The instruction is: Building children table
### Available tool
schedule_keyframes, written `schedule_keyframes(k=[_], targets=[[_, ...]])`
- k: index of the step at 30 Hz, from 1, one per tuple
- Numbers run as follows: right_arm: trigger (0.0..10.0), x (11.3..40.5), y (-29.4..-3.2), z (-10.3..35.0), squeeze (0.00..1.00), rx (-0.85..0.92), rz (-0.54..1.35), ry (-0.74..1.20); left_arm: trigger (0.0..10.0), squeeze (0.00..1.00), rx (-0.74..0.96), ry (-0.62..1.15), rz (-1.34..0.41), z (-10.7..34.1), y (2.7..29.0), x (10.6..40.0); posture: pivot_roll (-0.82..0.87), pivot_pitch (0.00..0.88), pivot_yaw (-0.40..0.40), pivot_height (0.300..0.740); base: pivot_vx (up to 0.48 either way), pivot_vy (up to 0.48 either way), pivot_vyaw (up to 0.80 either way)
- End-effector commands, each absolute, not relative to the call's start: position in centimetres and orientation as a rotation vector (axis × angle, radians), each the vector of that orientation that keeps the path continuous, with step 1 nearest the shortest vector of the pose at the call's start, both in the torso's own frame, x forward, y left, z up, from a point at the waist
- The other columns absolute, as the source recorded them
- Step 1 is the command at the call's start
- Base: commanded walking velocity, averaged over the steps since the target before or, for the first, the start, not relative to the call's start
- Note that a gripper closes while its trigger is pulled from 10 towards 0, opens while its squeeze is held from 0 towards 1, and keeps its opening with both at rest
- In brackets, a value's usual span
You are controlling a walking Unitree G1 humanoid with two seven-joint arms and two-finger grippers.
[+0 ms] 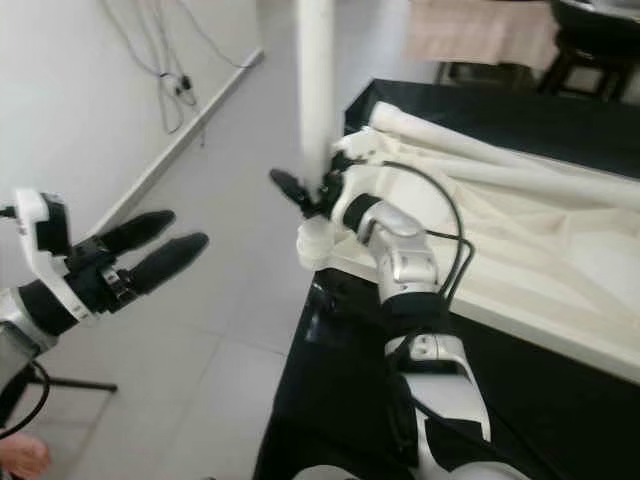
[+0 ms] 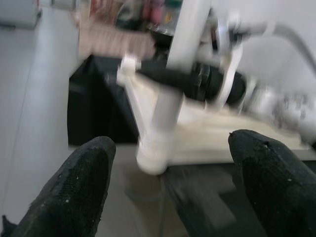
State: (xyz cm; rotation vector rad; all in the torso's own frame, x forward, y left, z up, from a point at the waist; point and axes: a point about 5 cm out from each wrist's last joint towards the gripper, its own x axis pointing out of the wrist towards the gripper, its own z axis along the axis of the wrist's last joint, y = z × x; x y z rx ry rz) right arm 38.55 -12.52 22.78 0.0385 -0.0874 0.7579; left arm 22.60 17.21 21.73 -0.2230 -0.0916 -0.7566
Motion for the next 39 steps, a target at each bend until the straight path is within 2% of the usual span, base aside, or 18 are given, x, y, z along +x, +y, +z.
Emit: schedule_keyframes(k=[1,9,10,16,18,22,23,25,26,28,30,33,34,38,39], targets=[[10.0,38.6,-11.5,22.6,0.0,0.006,0.863,-0.064,10.0,0.0,-0.224,-0.066,-0.739,20.9,16.4,21.9,0.05,0.058,-0.009,0.74,0.0,0.0,0.0],[10.0,38.8,-10.3,22.3,0.0,0.006,0.982,-0.008,10.0,0.0,-0.24,0.017,-0.713,18.3,14.7,20.7,0.08,0.052,-0.03,0.74,0.0,0.0,0.0],[0.0,39.0,-9.9,22.2,0.0,0.019,1.009,0.01,10.0,0.0,-0.239,0.037,-0.687,17.5,14.4,20.4,0.09,0.05,-0.032,0.74,0.0,0.0,0.0],[0.0,39.4,-10.1,21.7,0.0,-0.009,1.018,0.043,10.0,0.0,-0.22,0.09,-0.621,15.4,13.9,19.6,0.09,0.051,-0.034,0.74,0.0,0.0,0.0],[0.0,39.5,-11.9,21.4,0.0,-0.031,0.954,0.05,10.0,0.0,-0.212,0.112,-0.591,14.5,13.7,19.1,0.08,0.059,-0.029,0.74,0.0,0.0,0.0],[0.0,39.6,-12.6,21.3,0.0,-0.035,0.93,0.051,10.0,0.0,-0.211,0.116,-0.577,14.3,13.7,19.0,0.07,0.06,-0.028,0.74,0.0,0.0,0.0],[0.0,39.4,-14.1,20.1,0.0,-0.045,0.821,0.082,10.0,0.0,-0.204,0.122,-0.556,14.0,13.7,18.9,0.05,0.072,-0.029,0.74,0.0,0.0,0.0],[0.0,39.4,-14.1,20.1,0.0,-0.045,0.821,0.082,10.0,0.0,-0.204,0.122,-0.556,14.0,13.7,18.9,0.05,0.072,-0.029,0.74,0.0,0.0,0.0],[0.0,39.2,-16.5,17.9,0.0,-0.095,0.456,0.131,10.0,0.0,-0.188,0.133,-0.536,13.6,13.8,18.8,0.04,0.08,-0.033,0.74,0.0,0.0,0.0],[0.0,39.2,-16.5,17.9,0.0,-0.095,0.456,0.131,10.0,0.0,-0.188,0.133,-0.536,13.6,13.8,18.8,0.04,0.08,-0.033,0.74,0.0,0.0,0.0],[0.0,32.5,-17.2,13.0,0.0,-0.094,0.107,0.222,10.0,0.0,-0.154,0.153,-0.511,12.9,13.8,18.6,-0.01,0.105,0.01,0.74,0.0,0.0,0.0],[0.0,32.5,-17.2,13.0,0.0,-0.094,0.107,0.222,10.0,0.0,-0.154,0.153,-0.511,12.9,13.8,18.6,-0.01,0.105,0.01,0.74,0.0,0.0,0.0],[0.0,30.4,-17.7,12.8,0.0,-0.104,0.032,0.213,10.0,0.0,-0.143,0.152,-0.501,12.6,13.8,18.7,-0.01,0.096,0.017,0.74,0.0,0.0,0.0],[0.0,30.2,-17.8,13.1,0.0,-0.107,0.034,0.194,10.0,0.0,-0.138,0.149,-0.498,12.5,13.8,18.9,-0.02,0.089,0.016,0.74,0.0,0.0,0.0],[0.0,31.0,-18.0,13.5,0.0,-0.115,0.037,0.168,10.0,0.0,-0.137,0.141,-0.487,12.4,13.9,19.1,-0.01,0.083,0.016,0.74,0.0,0.0,0.0]])
